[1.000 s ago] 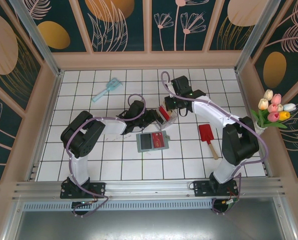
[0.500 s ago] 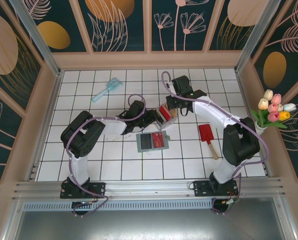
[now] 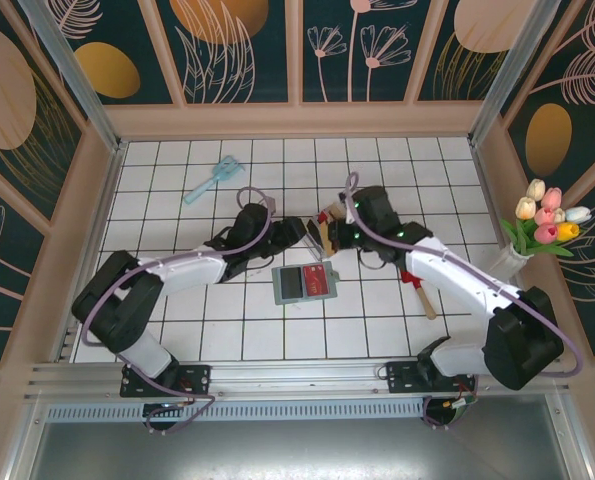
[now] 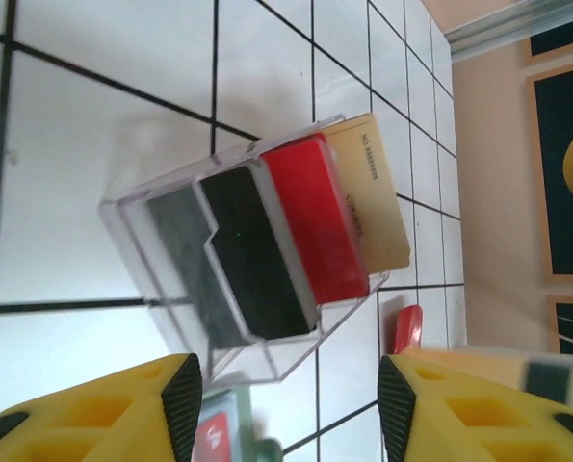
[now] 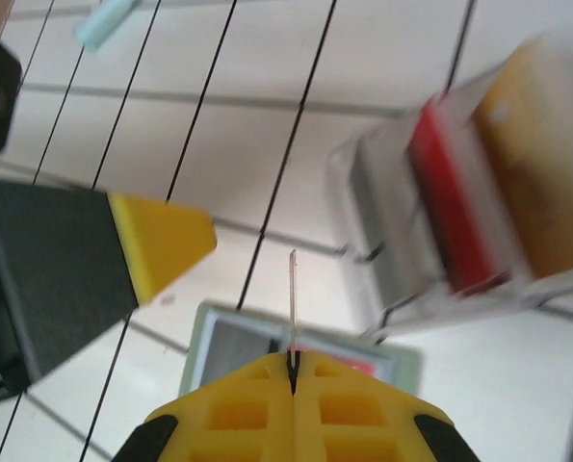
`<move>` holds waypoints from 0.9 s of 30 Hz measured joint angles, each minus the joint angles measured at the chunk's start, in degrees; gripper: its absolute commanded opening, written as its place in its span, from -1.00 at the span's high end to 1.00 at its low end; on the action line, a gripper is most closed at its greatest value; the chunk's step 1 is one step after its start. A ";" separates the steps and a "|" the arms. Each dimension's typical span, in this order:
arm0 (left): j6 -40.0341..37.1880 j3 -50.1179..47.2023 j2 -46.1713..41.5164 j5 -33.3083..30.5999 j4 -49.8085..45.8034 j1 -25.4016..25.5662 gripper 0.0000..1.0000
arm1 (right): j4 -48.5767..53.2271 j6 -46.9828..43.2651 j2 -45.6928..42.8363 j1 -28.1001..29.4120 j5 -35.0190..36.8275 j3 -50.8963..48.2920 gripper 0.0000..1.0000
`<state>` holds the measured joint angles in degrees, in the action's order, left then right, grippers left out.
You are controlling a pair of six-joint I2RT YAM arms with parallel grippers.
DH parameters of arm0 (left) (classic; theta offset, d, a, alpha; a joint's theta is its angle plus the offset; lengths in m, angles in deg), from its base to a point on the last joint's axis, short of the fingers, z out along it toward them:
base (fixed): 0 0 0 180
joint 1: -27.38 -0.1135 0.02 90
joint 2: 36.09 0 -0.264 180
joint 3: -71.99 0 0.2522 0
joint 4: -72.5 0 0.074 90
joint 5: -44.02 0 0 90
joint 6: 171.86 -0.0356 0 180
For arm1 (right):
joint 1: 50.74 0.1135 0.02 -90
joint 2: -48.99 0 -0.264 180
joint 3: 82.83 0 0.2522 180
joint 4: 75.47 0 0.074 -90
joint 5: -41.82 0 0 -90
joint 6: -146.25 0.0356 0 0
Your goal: Put the credit cards into the card holder
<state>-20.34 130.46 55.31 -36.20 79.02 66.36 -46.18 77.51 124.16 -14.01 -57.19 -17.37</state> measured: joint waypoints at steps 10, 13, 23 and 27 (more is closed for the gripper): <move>1.07 -12.15 -3.08 0.50 -0.83 0.20 0.03 | -1.81 7.85 0.13 8.39 8.22 -8.15 1.00; 1.18 -12.63 -3.08 0.50 -0.96 0.79 0.03 | -2.08 8.68 0.33 8.39 10.82 -9.53 1.00; 1.31 -12.63 -2.89 0.15 -1.22 2.45 0.02 | -3.67 9.57 2.10 8.39 12.68 -11.39 1.00; 1.29 -12.63 -2.82 -0.44 -2.08 2.73 0.01 | -4.37 9.81 2.93 8.39 12.70 -11.65 1.00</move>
<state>-19.05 117.82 52.49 -36.64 76.94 69.09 -50.55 87.32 127.09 -5.61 -44.49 -29.02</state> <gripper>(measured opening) 0.491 0.053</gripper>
